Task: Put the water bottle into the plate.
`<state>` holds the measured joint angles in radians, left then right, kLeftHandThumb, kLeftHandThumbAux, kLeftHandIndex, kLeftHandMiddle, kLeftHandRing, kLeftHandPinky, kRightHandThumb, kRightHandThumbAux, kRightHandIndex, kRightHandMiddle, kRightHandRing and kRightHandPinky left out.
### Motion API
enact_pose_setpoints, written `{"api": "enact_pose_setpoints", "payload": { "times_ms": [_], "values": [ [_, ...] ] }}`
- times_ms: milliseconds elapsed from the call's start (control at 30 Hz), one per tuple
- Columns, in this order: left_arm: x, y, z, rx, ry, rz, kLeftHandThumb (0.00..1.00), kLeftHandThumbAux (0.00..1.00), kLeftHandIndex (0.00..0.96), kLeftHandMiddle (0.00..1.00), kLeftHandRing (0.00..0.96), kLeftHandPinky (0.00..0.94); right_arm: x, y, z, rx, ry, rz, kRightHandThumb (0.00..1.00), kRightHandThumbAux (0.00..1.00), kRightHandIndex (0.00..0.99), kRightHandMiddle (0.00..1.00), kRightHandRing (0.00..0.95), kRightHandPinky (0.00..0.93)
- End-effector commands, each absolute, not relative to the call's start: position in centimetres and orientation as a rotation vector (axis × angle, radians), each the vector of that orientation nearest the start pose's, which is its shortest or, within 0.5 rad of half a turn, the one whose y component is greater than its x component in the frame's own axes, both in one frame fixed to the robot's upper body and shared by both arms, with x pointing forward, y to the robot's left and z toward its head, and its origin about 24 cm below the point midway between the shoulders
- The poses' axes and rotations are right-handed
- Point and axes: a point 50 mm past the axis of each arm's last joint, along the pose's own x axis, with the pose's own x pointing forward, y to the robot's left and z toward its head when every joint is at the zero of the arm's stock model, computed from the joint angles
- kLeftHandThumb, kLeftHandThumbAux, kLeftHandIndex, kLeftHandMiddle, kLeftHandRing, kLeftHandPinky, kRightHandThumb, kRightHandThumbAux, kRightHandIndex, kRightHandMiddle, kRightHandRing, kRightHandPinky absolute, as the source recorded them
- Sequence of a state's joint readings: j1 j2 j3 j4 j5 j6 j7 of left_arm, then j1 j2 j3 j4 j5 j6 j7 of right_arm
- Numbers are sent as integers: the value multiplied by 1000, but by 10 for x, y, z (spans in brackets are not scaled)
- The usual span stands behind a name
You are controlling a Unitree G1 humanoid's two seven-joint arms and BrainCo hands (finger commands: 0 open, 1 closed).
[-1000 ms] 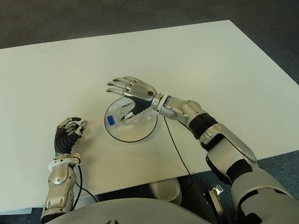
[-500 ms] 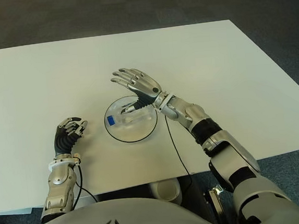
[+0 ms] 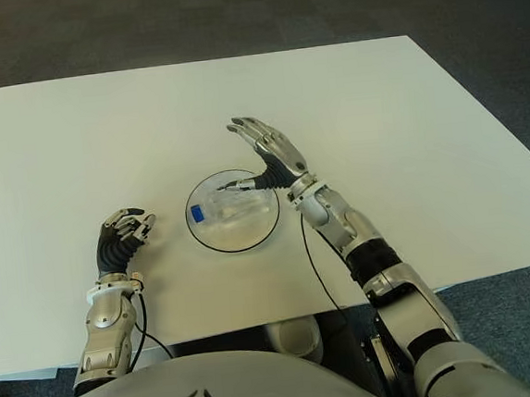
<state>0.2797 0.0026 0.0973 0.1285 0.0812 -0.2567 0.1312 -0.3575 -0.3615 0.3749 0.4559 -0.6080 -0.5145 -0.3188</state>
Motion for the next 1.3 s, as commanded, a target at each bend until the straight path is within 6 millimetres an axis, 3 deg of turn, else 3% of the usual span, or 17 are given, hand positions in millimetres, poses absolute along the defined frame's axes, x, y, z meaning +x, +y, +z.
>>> {"api": "enact_pose_setpoints", "payload": {
  "times_ms": [33, 300, 433, 567, 767, 833, 900, 1000, 1300],
  "values": [
    [178, 190, -26, 112, 171, 274, 708, 711, 439, 713, 693, 678, 287, -128, 50, -760, -488, 253, 0, 393, 0, 0, 0, 0],
    [179, 188, -27, 116, 171, 264, 708, 711, 438, 709, 692, 684, 269, -142, 31, -546, -351, 155, 0, 505, 0, 0, 0, 0],
    [179, 187, -27, 112, 172, 262, 707, 712, 438, 713, 698, 694, 263, -145, 18, -433, -289, 95, 35, 626, 0, 0, 0, 56],
    [179, 186, -27, 109, 174, 265, 707, 712, 438, 715, 698, 685, 257, -149, 7, -376, -266, 45, 156, 748, 0, 64, 116, 226],
    [179, 185, -27, 104, 182, 270, 707, 712, 438, 717, 696, 678, 247, -159, -4, -321, -240, 7, 273, 862, 92, 295, 321, 406],
    [180, 184, -27, 102, 182, 271, 707, 712, 438, 718, 696, 678, 246, -161, -6, -276, -221, -3, 290, 874, 135, 347, 376, 449],
    [180, 184, -27, 101, 182, 272, 707, 712, 438, 719, 697, 678, 245, -163, -8, -247, -209, -8, 530, 788, 301, 457, 472, 518],
    [180, 184, -27, 104, 183, 273, 707, 712, 438, 719, 698, 680, 245, -163, -8, -215, -209, -6, 646, 746, 384, 539, 542, 573],
    [182, 182, -26, 110, 181, 270, 706, 712, 437, 719, 699, 680, 233, -159, -9, -168, -274, 34, 704, 727, 430, 682, 704, 739]
  ]
}}
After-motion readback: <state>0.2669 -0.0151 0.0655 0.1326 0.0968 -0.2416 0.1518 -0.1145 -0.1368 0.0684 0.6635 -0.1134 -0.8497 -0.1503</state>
